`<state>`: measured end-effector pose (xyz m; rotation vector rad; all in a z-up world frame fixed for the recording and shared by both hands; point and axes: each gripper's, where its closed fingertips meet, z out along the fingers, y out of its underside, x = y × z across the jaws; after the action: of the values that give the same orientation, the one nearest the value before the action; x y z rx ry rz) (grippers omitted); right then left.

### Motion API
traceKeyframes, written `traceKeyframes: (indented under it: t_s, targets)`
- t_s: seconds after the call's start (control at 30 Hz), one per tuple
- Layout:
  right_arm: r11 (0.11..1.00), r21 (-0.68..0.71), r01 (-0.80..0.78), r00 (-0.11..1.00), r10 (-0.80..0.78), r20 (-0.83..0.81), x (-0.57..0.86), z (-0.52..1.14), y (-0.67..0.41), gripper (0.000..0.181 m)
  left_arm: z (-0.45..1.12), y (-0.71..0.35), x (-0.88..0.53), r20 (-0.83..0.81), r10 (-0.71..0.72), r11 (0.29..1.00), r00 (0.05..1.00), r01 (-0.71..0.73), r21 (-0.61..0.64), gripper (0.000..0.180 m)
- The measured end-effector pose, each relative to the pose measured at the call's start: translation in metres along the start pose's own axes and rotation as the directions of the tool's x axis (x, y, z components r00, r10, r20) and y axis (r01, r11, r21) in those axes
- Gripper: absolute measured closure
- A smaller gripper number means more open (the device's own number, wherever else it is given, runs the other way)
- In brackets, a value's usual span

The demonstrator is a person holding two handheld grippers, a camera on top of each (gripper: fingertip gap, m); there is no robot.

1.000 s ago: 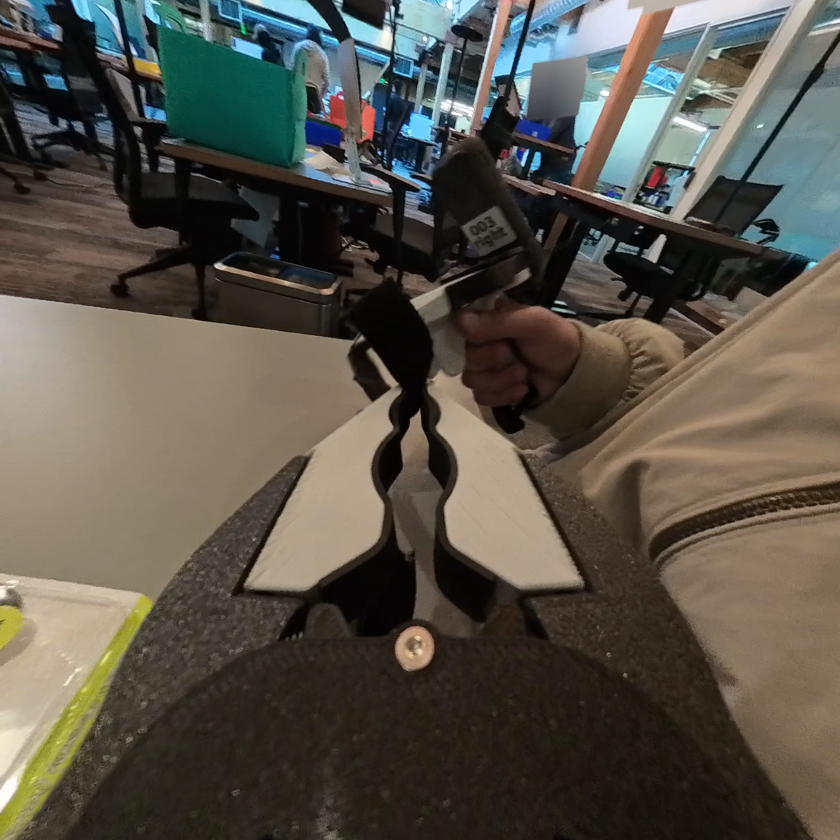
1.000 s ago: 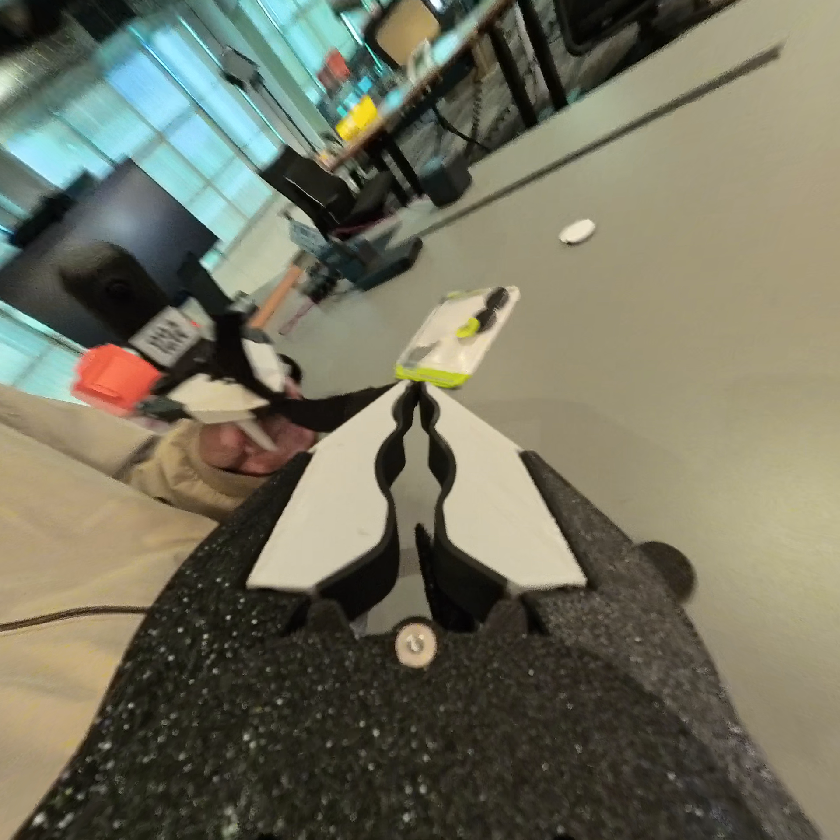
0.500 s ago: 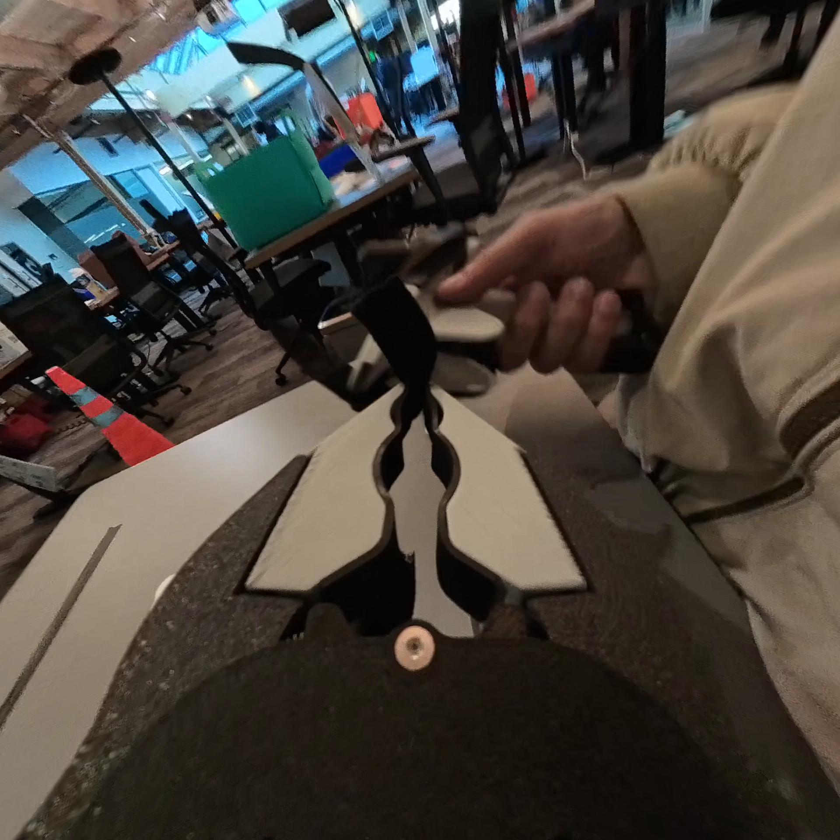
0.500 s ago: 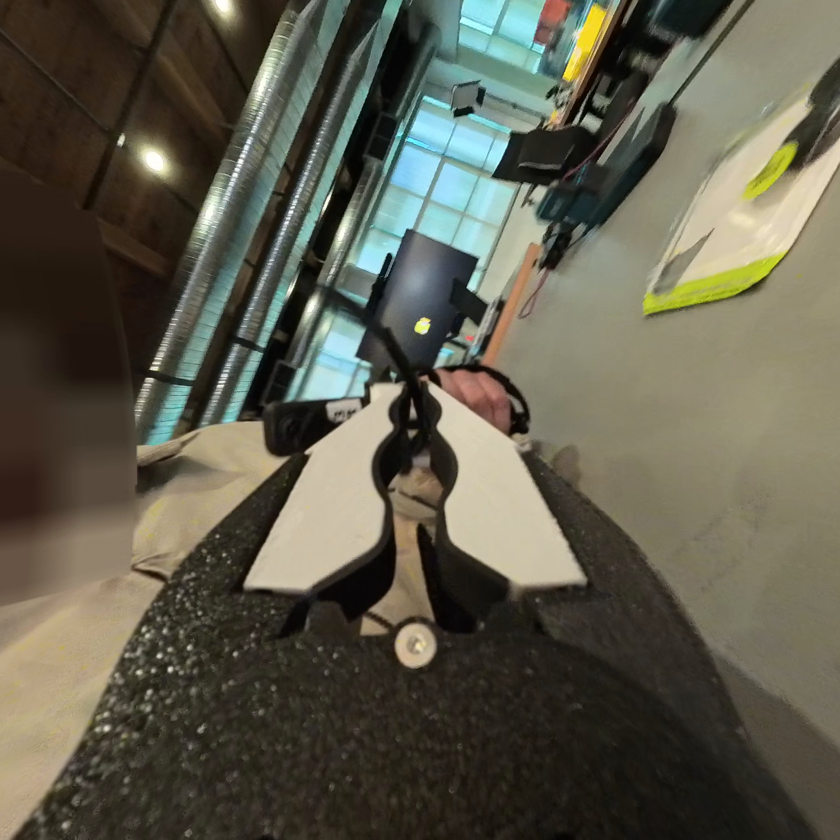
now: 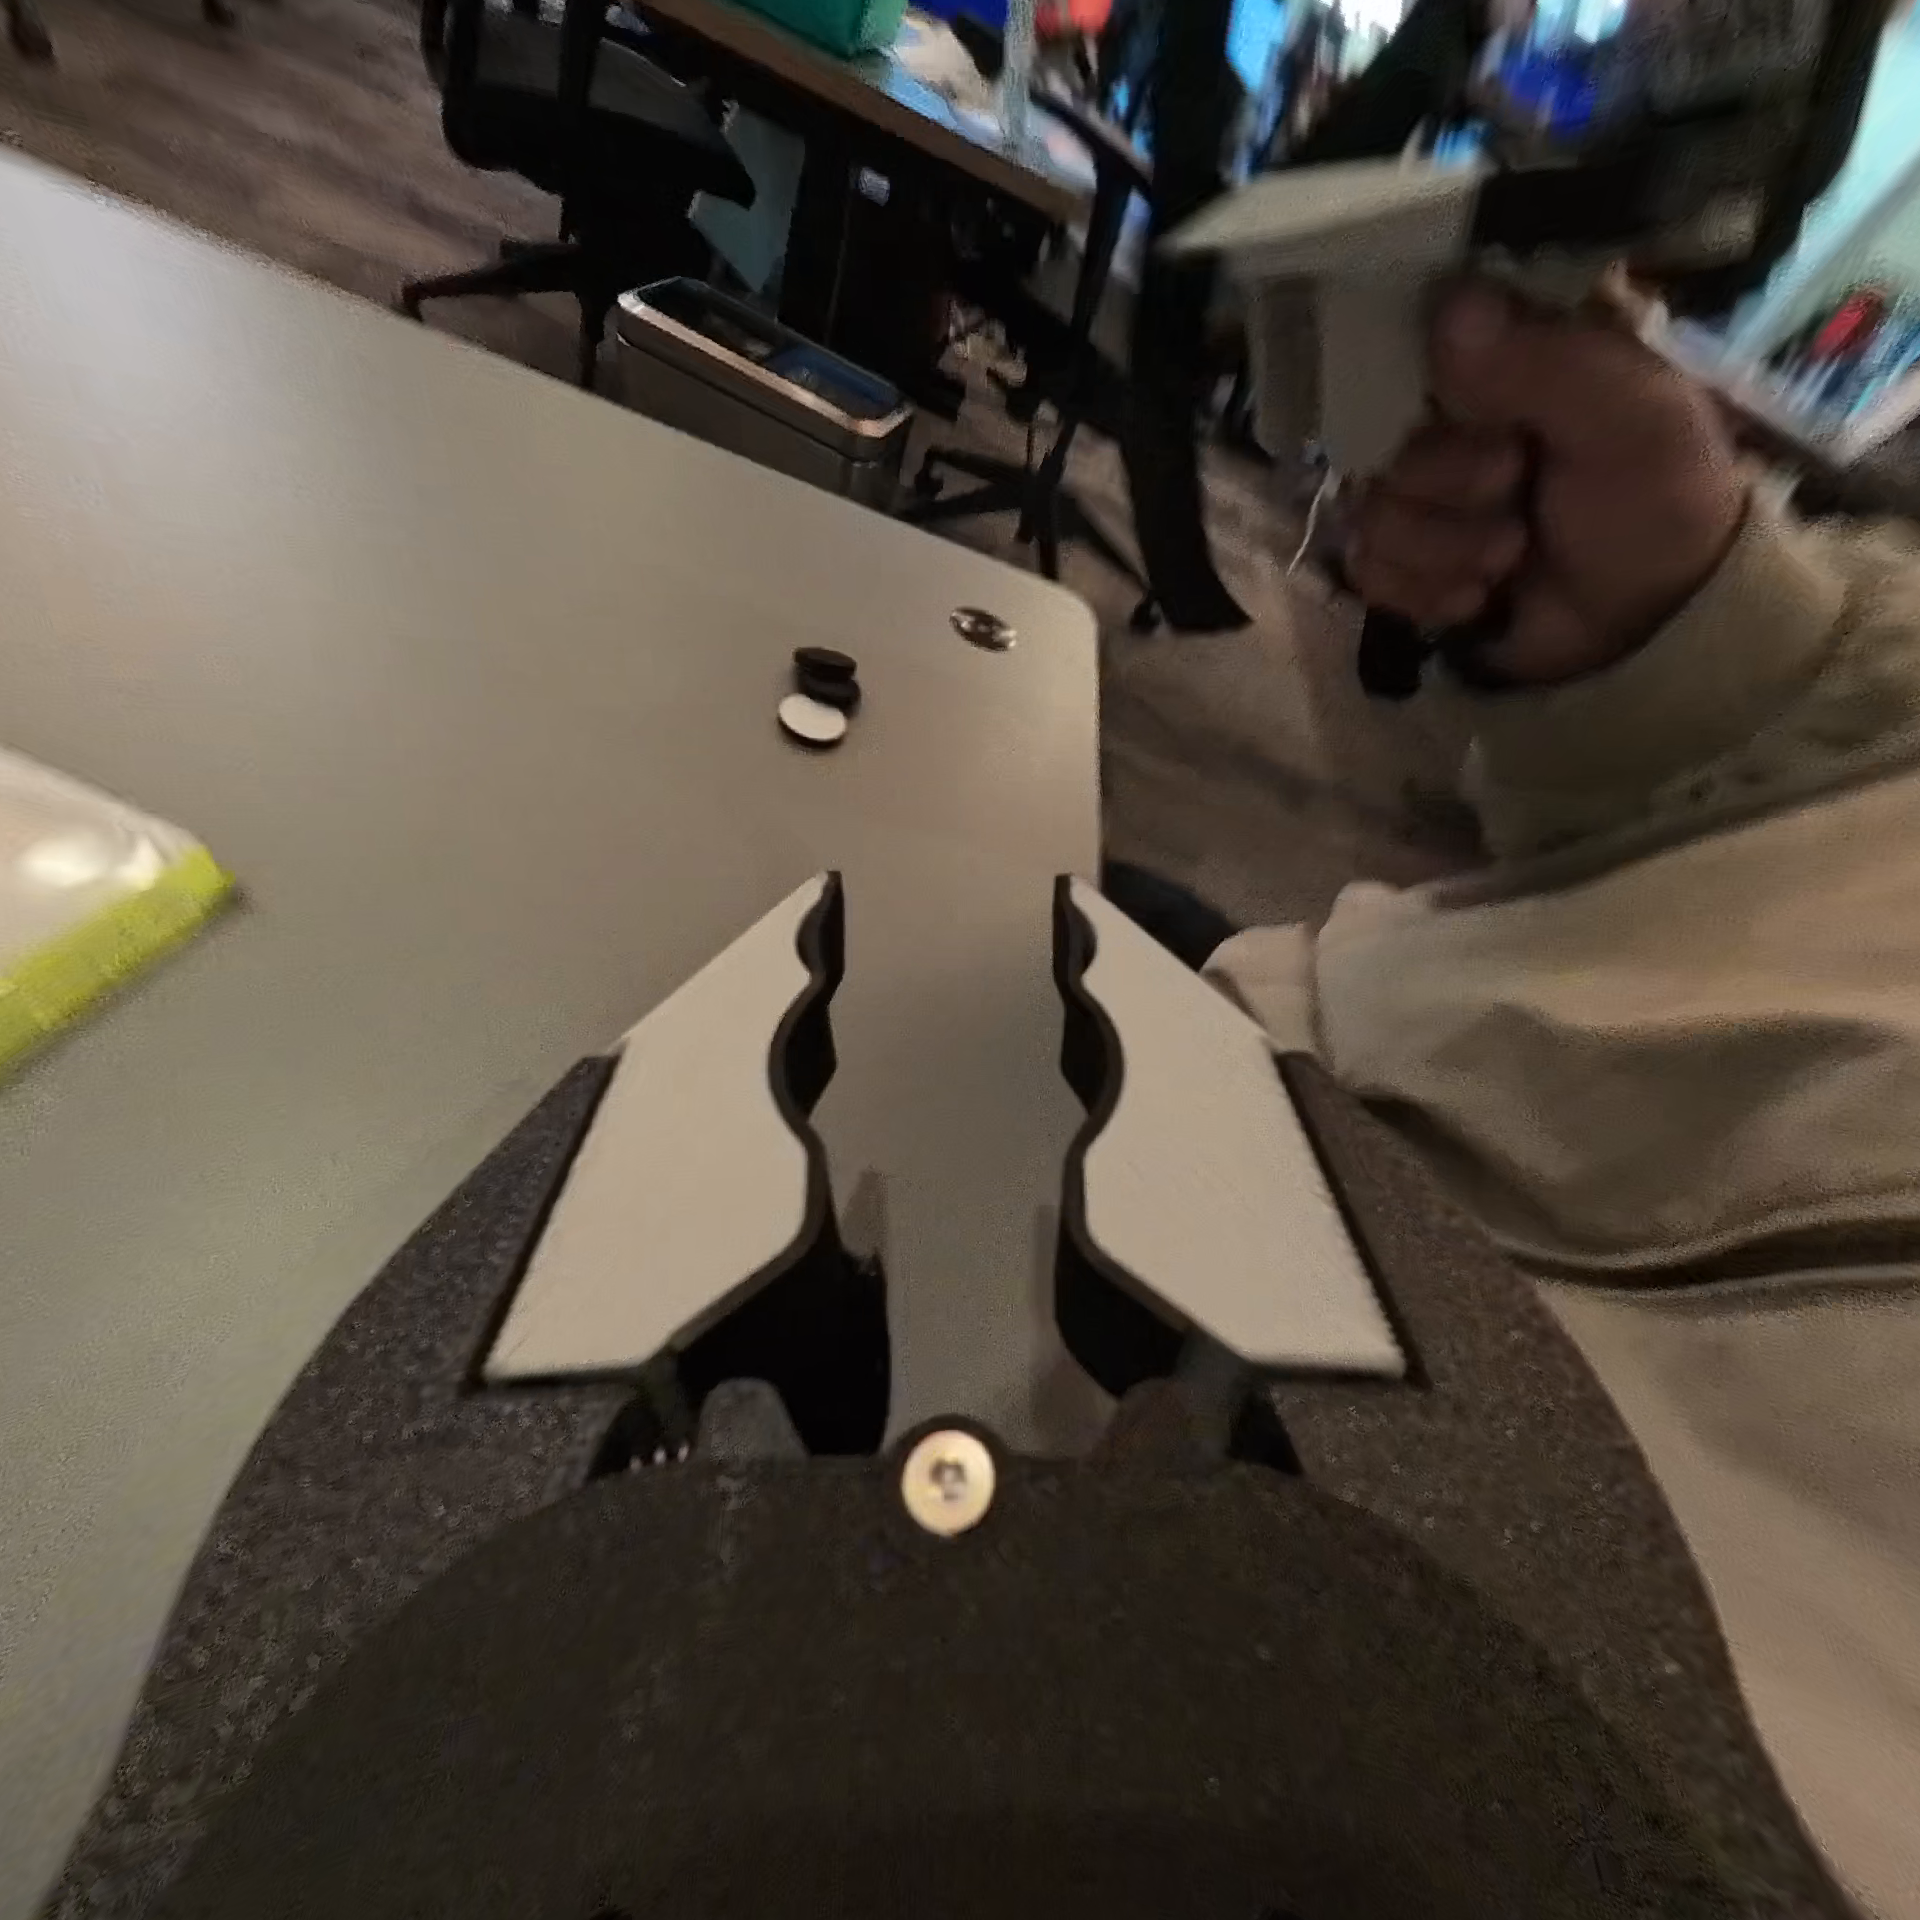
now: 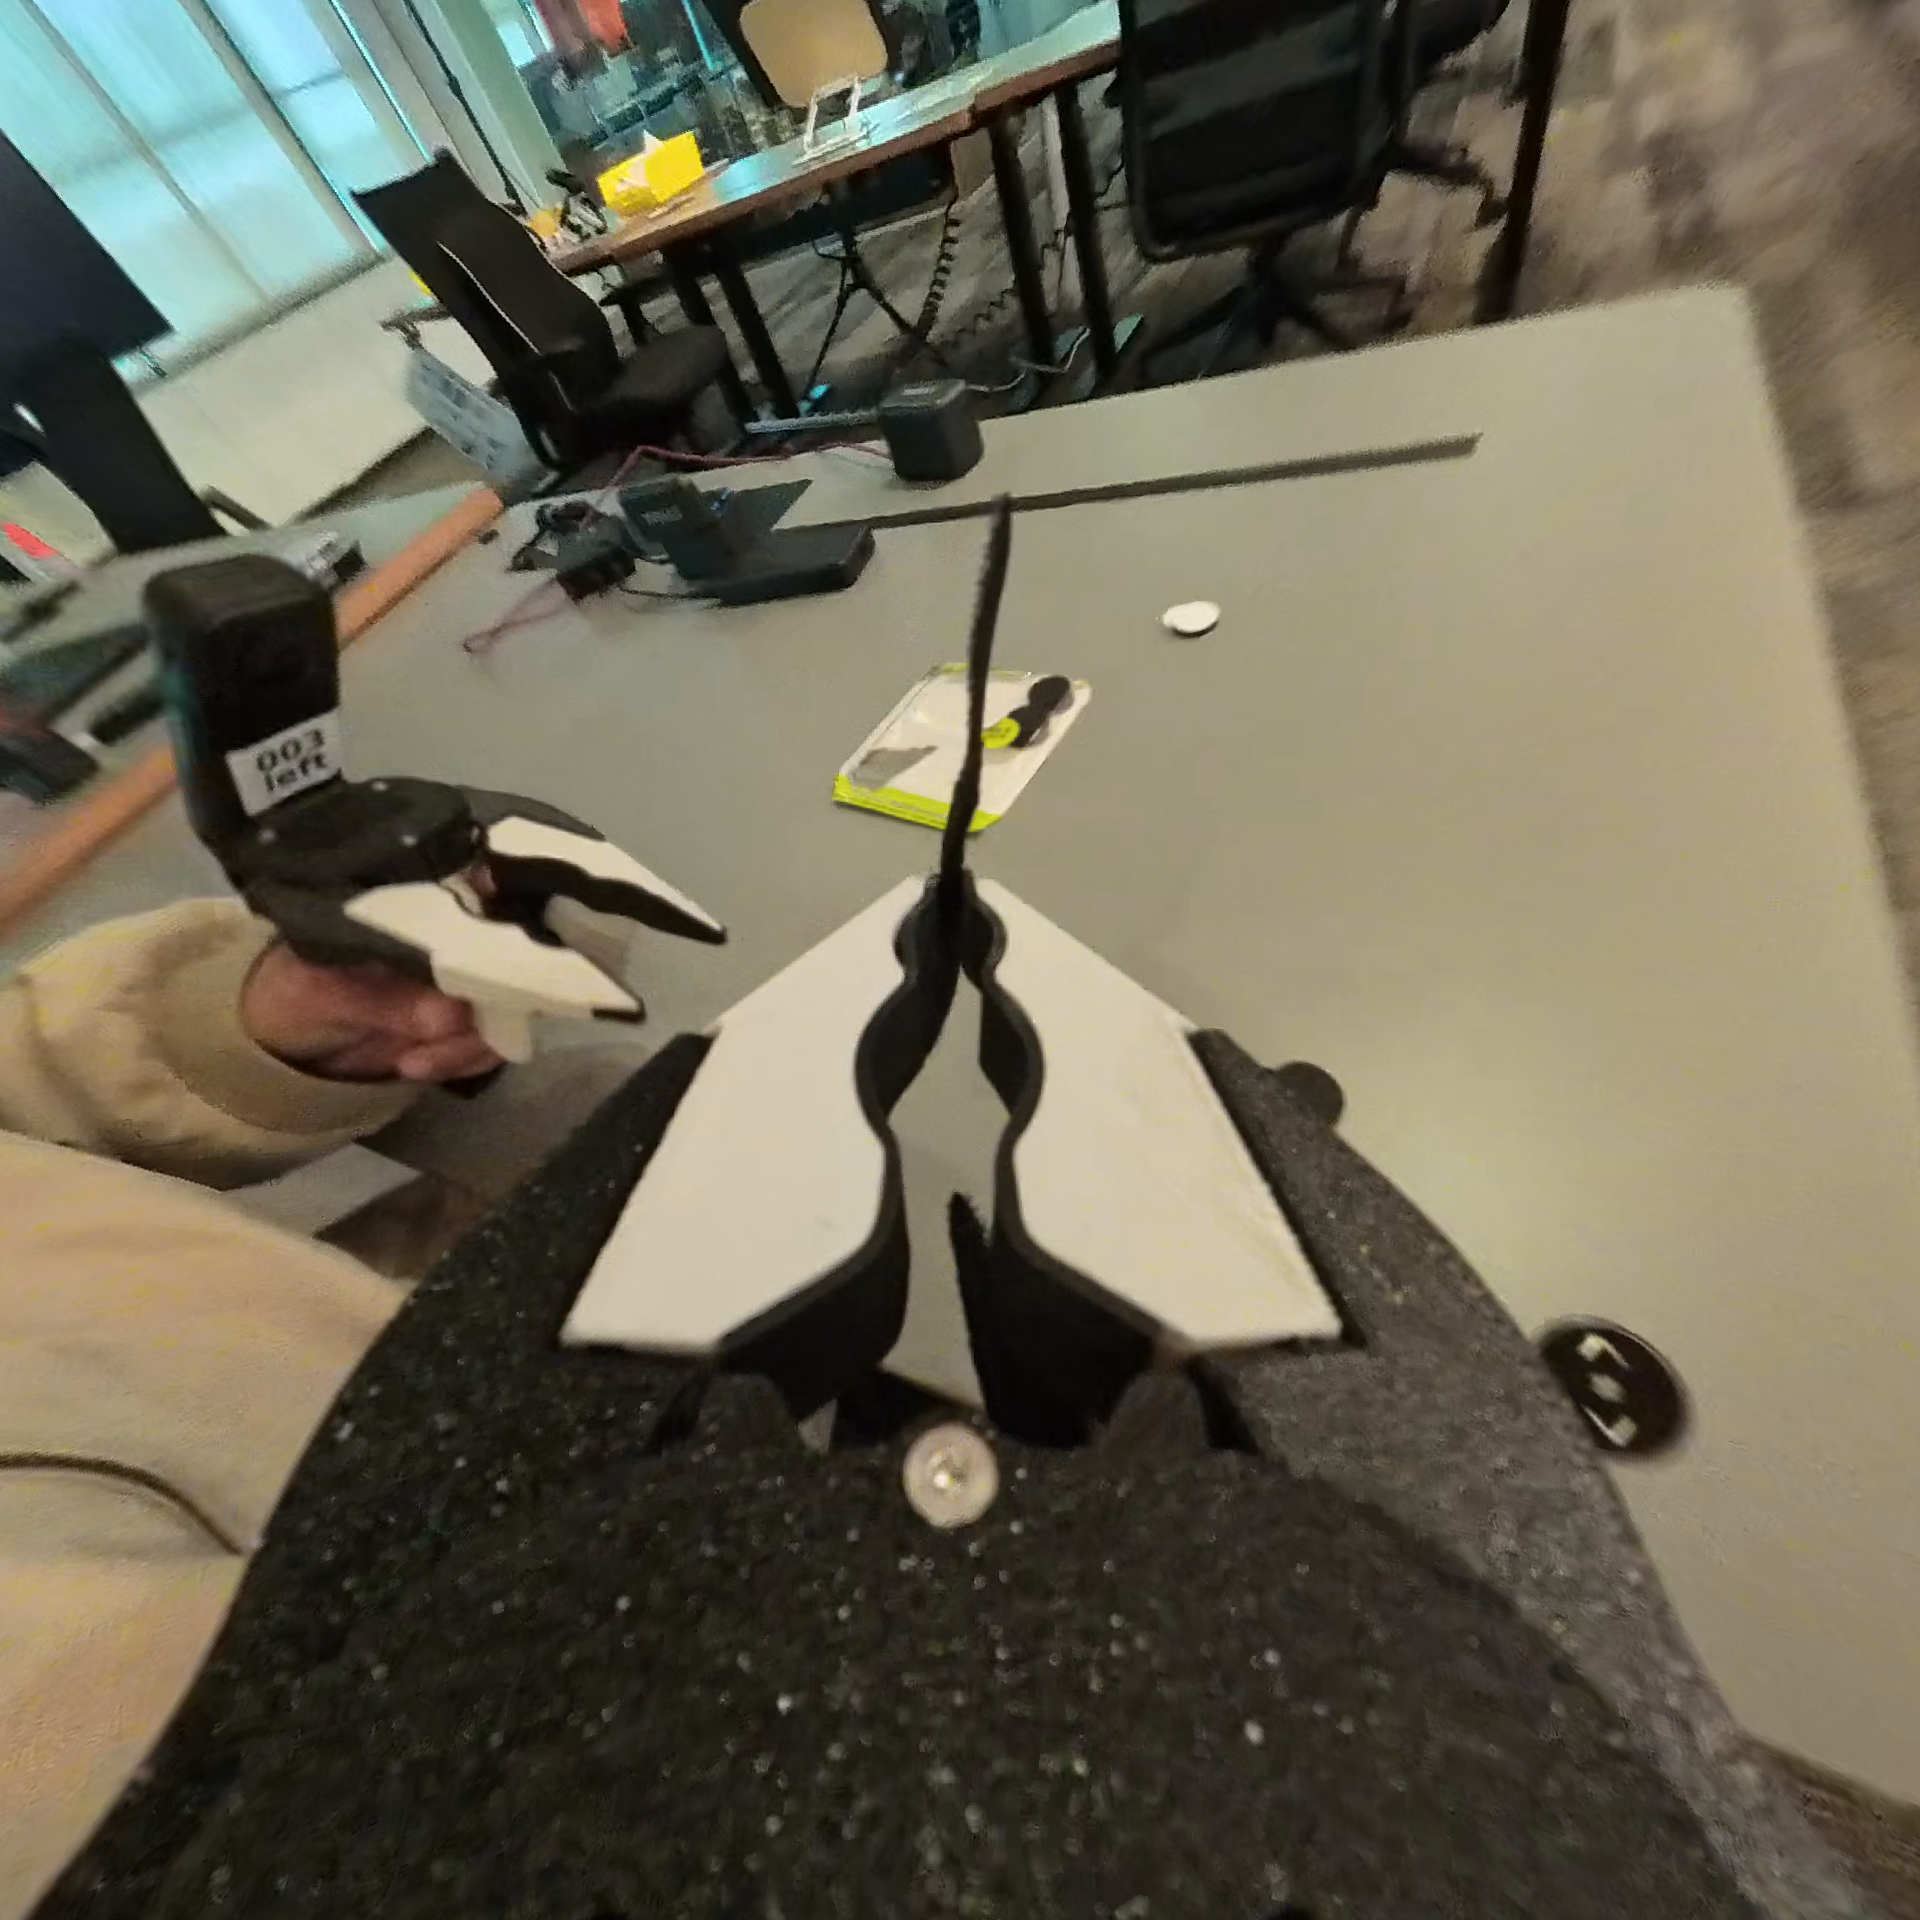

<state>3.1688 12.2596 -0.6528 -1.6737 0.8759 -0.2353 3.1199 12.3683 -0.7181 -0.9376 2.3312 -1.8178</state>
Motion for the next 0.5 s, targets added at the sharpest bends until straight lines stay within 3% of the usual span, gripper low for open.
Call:
traceKeyframes:
  t_s: [0.07, 0.13, 0.27, 0.37, 0.5]
  targets:
    - [0.996, 0.022, 0.083, 0.996, -0.083, -0.012, -0.015, -0.025, 0.004, 0.179, -0.013, 0.003, 0.004, -0.001, -0.167, 0.983, 0.986, 0.166, 0.075, 0.14]
    - [0.987, 0.058, 0.151, 0.987, -0.148, -0.059, -0.028, -0.05, 0.01, 0.18, -0.027, 0.004, 0.008, 0.037, -0.243, 0.961, 0.969, 0.236, 0.144, 0.14]
    - [0.98, 0.095, 0.176, 0.977, -0.161, -0.142, -0.044, -0.097, 0.041, 0.18, -0.047, 0.009, 0.033, 0.116, -0.235, 0.953, 0.965, 0.206, 0.222, 0.14]
    - [0.99, 0.042, 0.133, 0.984, -0.127, -0.121, -0.053, -0.134, 0.081, 0.18, -0.056, 0.032, 0.061, 0.193, -0.263, 0.944, 0.945, 0.212, 0.252, 0.141]
    - [0.992, 0.127, 0.027, 0.994, -0.013, -0.109, -0.05, -0.21, 0.101, 0.18, -0.055, 0.064, 0.12, 0.334, -0.146, 0.978, 0.931, 0.085, 0.189, 0.141]
